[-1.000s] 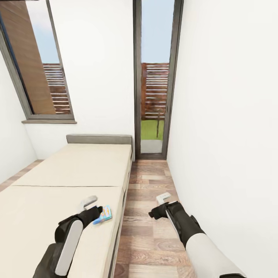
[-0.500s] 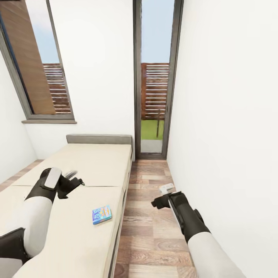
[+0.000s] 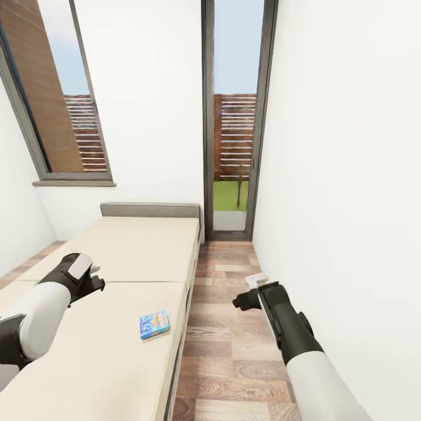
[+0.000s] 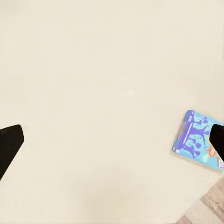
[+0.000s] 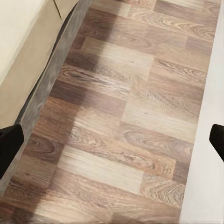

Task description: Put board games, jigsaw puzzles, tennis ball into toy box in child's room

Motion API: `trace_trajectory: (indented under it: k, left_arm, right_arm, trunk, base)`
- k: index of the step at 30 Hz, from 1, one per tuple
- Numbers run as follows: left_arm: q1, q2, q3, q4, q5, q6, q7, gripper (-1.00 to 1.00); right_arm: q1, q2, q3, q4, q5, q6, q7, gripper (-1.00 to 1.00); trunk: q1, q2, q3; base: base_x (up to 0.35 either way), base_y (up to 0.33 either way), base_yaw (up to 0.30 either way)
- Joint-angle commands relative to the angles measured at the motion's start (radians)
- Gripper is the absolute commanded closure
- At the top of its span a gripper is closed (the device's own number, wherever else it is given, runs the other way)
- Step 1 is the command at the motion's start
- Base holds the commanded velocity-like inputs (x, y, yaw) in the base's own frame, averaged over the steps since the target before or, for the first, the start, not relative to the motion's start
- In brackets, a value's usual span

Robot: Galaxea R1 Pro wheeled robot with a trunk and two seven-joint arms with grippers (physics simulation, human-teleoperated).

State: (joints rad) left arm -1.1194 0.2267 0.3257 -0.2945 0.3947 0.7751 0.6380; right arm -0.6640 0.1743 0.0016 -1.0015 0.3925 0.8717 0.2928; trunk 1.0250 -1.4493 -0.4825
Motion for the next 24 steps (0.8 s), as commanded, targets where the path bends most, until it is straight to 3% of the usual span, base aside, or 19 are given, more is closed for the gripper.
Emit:
trace_trajectory:
  k: [1, 7, 9, 10, 11, 12, 24]
  left_arm:
    - [-0.002, -0.001, -0.005, 0.008, 0.006, -0.011, -0.002, -1.0]
    - [-0.005, -0.06, -0.021, 0.03, -0.015, -0.05, -0.048, -1.0]
    - [-0.007, -0.065, -0.018, 0.03, -0.011, -0.048, -0.052, -1.0]
    - [-0.008, -0.067, -0.015, 0.03, -0.007, -0.043, -0.053, -1.0]
    - [-0.012, -0.089, -0.004, -0.025, 0.017, 0.031, -0.062, -1.0]
    - [-0.013, -0.095, -0.005, -0.029, 0.018, 0.033, -0.064, -1.0]
    - [-0.012, -0.111, -0.006, -0.035, 0.019, 0.037, -0.073, -1.0]
  right_arm:
    - [-0.001, 0.0, 0.0, -0.008, 0.01, 0.015, 0.009, -1.0]
    - [0.001, 0.0, 0.004, -0.012, 0.014, 0.051, 0.026, -1.0]
    - [0.001, 0.0, 0.004, -0.001, 0.015, 0.054, 0.029, -1.0]
    - [0.001, 0.0, 0.005, 0.005, 0.015, 0.055, 0.03, -1.0]
    - [-0.006, 0.0, 0.005, 0.083, 0.014, 0.058, 0.028, -1.0]
    - [-0.006, 0.0, 0.004, 0.091, 0.012, 0.058, 0.03, -1.0]
    - [-0.002, 0.0, 0.001, 0.094, 0.009, 0.008, 0.028, -1.0]
  trunk:
    - [0.0, -0.001, -0.002]
    - [0.0, -0.001, -0.011]
    - [0.0, -0.001, -0.014]
    - [0.0, -0.001, -0.016]
    - [0.004, -0.008, -0.02]
    - [0.008, -0.015, -0.024]
    - [0.054, -0.099, -0.066]
  base:
    - [0.0, 0.0, 0.0]
    - [0.0, 0.0, 0.0]
    - [0.0, 0.0, 0.0]
    - [0.0, 0.0, 0.0]
    - [0.0, 0.0, 0.0]
    - [0.0, 0.0, 0.0]
    - [0.0, 0.0, 0.0]
